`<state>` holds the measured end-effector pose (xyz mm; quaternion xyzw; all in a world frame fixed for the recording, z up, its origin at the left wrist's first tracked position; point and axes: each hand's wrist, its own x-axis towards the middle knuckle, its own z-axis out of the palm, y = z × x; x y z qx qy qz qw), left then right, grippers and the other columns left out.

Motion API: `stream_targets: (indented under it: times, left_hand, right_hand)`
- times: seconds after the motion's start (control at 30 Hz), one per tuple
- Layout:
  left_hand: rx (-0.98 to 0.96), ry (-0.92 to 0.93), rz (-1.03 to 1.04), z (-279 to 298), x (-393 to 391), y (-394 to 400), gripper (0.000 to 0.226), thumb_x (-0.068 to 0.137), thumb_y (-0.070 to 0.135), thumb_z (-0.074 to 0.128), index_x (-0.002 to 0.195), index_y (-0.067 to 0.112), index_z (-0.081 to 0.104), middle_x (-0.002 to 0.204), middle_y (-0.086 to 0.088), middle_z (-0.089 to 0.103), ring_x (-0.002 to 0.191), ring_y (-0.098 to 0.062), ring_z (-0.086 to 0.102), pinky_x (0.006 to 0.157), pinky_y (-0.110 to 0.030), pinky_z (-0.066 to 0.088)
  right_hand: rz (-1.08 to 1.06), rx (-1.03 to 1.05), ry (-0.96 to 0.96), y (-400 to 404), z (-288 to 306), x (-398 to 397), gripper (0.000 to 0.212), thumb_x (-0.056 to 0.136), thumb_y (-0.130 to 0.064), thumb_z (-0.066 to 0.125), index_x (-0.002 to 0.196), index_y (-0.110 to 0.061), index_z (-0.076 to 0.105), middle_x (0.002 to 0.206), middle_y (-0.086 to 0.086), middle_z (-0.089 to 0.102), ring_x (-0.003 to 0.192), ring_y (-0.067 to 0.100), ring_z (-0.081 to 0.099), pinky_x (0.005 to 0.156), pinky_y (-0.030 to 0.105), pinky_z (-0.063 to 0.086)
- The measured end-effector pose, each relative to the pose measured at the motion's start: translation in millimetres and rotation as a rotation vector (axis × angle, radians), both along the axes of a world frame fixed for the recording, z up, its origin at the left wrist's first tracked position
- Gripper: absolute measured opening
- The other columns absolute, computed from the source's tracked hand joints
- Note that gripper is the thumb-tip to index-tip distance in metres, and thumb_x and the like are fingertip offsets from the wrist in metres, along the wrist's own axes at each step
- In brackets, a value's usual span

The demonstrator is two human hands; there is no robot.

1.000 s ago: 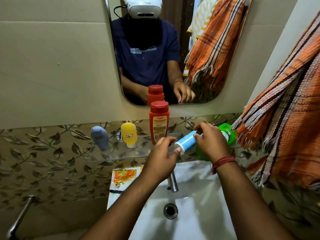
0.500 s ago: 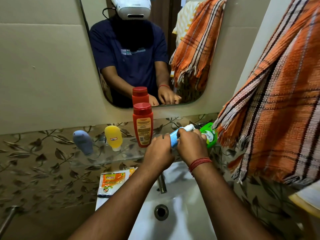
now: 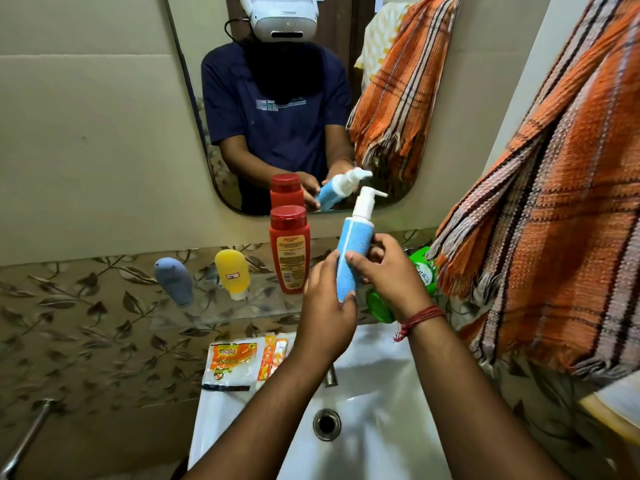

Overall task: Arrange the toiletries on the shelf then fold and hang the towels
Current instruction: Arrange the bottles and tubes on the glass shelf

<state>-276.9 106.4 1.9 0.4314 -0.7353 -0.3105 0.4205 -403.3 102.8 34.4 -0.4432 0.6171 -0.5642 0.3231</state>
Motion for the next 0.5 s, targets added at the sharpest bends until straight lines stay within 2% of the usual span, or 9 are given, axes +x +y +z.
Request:
stream_targets:
  times: [0.07,0.17,0.2,0.27,0.37,0.5]
  left_hand:
    - [0.126,0.082,-0.047,4.5,-3.9,-3.4,0.069,0.092,0.003,0.056,0.153,0.024,0.033,0.150,0.002,0.046,0.133,-0.012,0.048,0.109,-0.035,0.046]
    - [0.259,0.135,-0.106,14.1,-6.6,-7.1,0.070,0.096,-0.004,0.051,0.155,0.027,0.030,0.151,0.005,0.044,0.130,-0.001,0.044,0.100,-0.013,0.043]
    - [0.287,0.130,-0.113,16.6,-7.4,-8.9,0.071,0.096,-0.005,0.050,0.156,0.027,0.028,0.153,0.004,0.043,0.128,0.001,0.041,0.099,-0.011,0.039]
    - [0.326,0.116,-0.110,18.9,-10.0,-12.1,0.074,0.097,-0.006,0.049,0.158,0.028,0.022,0.158,0.002,0.038,0.131,-0.001,0.037,0.105,-0.020,0.035]
    - [0.371,0.079,-0.085,16.0,-13.9,-15.8,0.078,0.097,-0.004,0.049,0.160,0.029,0.016,0.161,0.001,0.034,0.143,-0.013,0.037,0.114,-0.033,0.035]
    - [0.395,0.061,-0.064,9.5,-15.3,-20.0,0.081,0.096,-0.002,0.053,0.160,0.028,0.014,0.162,0.001,0.034,0.145,-0.015,0.037,0.118,-0.036,0.035]
  right_hand:
    - [0.071,-0.002,0.080,-4.4,5.3,-8.5,0.040,0.087,-0.004,0.071,0.119,-0.015,0.051,0.110,0.005,0.066,0.098,0.014,0.064,0.087,0.029,0.055]
    - [0.099,0.054,0.275,-11.3,9.0,-16.7,0.049,0.085,-0.006,0.074,0.127,-0.019,0.051,0.124,0.003,0.065,0.113,0.017,0.062,0.101,0.042,0.051]
    - [0.099,0.071,0.331,-13.4,9.9,-17.4,0.052,0.085,-0.007,0.074,0.130,-0.018,0.050,0.128,0.003,0.064,0.116,0.019,0.061,0.102,0.044,0.049]
    - [0.108,0.089,0.411,-16.6,13.1,-17.7,0.056,0.085,-0.006,0.073,0.135,-0.015,0.048,0.132,0.005,0.062,0.119,0.021,0.060,0.104,0.045,0.047]
    - [0.133,0.110,0.490,-20.1,16.0,-17.9,0.057,0.087,-0.007,0.071,0.137,-0.016,0.046,0.136,0.006,0.060,0.123,0.022,0.057,0.104,0.040,0.046]
    - [0.159,0.139,0.541,-23.2,10.9,-17.9,0.051,0.086,-0.006,0.071,0.129,-0.018,0.047,0.134,0.006,0.060,0.123,0.024,0.056,0.103,0.043,0.047]
